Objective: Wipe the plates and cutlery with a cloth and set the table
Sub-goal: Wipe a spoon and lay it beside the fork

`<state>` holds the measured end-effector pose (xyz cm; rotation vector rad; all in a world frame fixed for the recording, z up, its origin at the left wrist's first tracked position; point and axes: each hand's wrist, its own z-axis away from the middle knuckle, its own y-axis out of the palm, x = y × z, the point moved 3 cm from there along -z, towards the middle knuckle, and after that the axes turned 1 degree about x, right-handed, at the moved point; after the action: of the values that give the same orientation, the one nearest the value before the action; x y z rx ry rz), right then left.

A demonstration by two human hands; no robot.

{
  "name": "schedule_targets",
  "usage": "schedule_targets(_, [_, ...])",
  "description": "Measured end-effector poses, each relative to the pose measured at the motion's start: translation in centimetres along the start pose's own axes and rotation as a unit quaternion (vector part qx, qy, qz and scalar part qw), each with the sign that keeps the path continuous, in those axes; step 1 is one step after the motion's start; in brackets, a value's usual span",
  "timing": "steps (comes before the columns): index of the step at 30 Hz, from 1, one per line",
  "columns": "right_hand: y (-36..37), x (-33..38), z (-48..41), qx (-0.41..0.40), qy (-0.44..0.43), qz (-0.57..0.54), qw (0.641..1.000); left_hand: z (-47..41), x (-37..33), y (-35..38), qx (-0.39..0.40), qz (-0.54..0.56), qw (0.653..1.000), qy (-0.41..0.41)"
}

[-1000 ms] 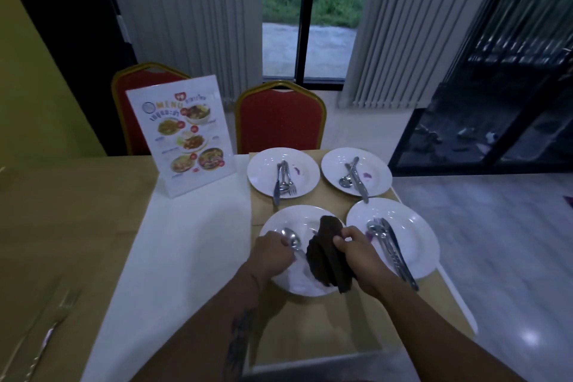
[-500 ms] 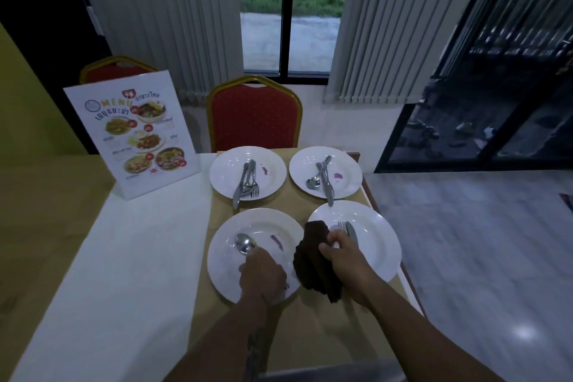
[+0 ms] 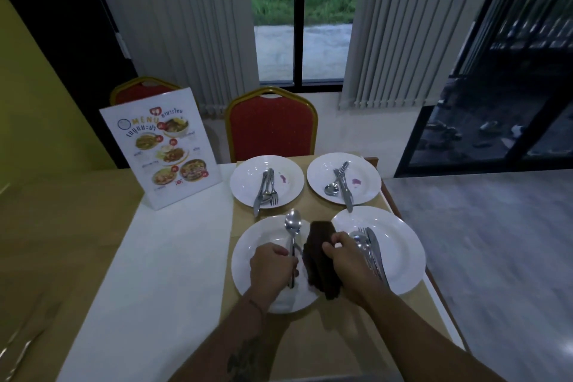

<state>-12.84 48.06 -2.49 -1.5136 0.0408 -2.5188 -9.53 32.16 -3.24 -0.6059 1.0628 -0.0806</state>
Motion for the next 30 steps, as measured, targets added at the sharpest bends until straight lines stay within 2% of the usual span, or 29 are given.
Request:
schedule_targets(4, [3.4, 1.4, 0.8, -0.01, -0.03, -0.039, 0.999, 0.5, -0.4, -2.0, 0.063, -0.047, 0.994, 0.078])
schedule_targets(6, [4.9, 2.5, 1.3, -0.05, -0.067, -0.046, 0.995, 0.8, 0.0, -3.3, 0.094, -0.056, 0.988, 0.106])
schedule_targets(11, [9.1, 5.7, 3.2, -0.14, -0.137, -0.055, 0.979, 1.0, 1.3, -8.7, 0.143, -0.002, 0.978, 0.154])
schedule_targets(14, [12.5, 6.5, 4.1, -0.199, -0.138, -0.149, 0.959, 1.0, 2.1, -12.5, 0.149, 0.014, 0.973, 0.173])
schedule_targets(16, [15.0, 6.6, 4.7, -0.213, -0.106, -0.223, 0.945, 1.0, 2.7, -14.8, 0.142, 0.034, 0.972, 0.182])
schedule_targets(20, [19.7, 6.0, 5.6, -0.114, -0.035, -0.233, 0.965, 0.3, 4.3, -17.9, 0.106, 0.034, 0.972, 0.208])
schedule_targets(24, [21.8, 5.9, 7.3, -0.127, -0.063, -0.19, 0.971, 0.9, 6.2, -21.0, 0.091, 0.063, 0.975, 0.193])
schedule_targets(28, [23.4, 6.0, 8.5, -0.107, -0.099, -0.117, 0.982, -0.5, 6.4, -24.8, -0.048, 0.15, 0.975, 0.157])
schedule_targets(30, [24.4, 5.9, 9.2, -0.089, -0.124, -0.066, 0.986, -1.4, 5.3, -25.5, -0.045, 0.151, 0.974, 0.166])
